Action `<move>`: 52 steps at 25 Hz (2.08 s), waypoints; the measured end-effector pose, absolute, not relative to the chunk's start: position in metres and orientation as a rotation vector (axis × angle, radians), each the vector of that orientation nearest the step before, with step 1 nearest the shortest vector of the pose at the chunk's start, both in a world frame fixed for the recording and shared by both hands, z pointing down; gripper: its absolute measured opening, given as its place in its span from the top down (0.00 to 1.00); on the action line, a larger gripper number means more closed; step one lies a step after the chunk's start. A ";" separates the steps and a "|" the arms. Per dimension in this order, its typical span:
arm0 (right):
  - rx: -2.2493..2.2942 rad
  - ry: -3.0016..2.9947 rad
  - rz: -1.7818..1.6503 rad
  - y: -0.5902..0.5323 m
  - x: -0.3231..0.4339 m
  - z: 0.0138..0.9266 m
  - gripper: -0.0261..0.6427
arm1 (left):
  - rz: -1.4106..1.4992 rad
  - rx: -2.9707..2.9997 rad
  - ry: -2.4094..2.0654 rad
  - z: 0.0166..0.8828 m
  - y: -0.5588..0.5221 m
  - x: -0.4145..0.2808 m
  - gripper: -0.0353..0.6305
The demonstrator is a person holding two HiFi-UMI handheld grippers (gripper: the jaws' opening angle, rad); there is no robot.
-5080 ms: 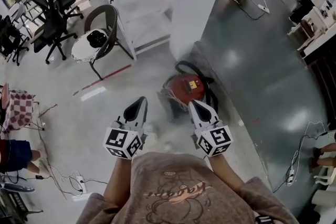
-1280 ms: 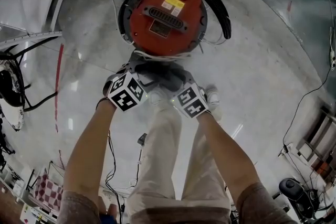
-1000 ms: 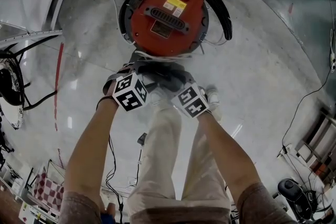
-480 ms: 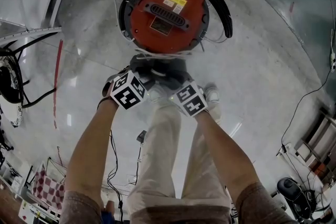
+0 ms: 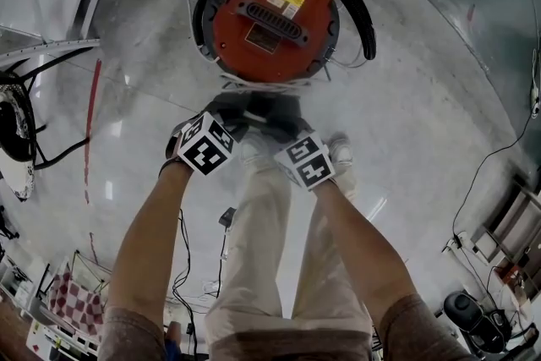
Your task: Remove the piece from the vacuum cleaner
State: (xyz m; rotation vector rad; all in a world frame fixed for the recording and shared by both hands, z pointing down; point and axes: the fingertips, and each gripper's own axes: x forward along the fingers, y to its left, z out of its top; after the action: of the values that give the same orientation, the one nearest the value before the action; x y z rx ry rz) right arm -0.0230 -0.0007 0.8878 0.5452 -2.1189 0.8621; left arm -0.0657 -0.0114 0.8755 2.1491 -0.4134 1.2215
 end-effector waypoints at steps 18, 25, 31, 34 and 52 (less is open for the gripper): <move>0.498 -2.098 0.834 0.029 -0.028 0.881 0.88 | 1.199 2.096 -0.456 0.872 0.029 -0.075 0.83; 0.502 -2.114 0.827 0.030 -0.023 0.844 0.87 | 1.167 2.128 -0.479 0.834 0.037 -0.072 0.85; 0.528 -2.166 0.824 0.021 -0.007 0.761 0.86 | 1.120 2.167 -0.520 0.752 0.030 -0.054 0.85; 0.514 -2.193 0.799 0.015 0.003 0.708 0.86 | 1.100 2.193 -0.548 0.699 0.026 -0.043 0.85; 0.532 -2.478 0.572 -0.065 0.020 0.388 0.85 | 0.891 2.520 -0.721 0.378 -0.049 -0.022 0.84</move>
State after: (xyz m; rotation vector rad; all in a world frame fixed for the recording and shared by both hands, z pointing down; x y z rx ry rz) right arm 0.0204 -0.0653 0.3880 0.5324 -2.4777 0.5725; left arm -0.0224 -0.0492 0.3781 2.5202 -0.7214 0.8913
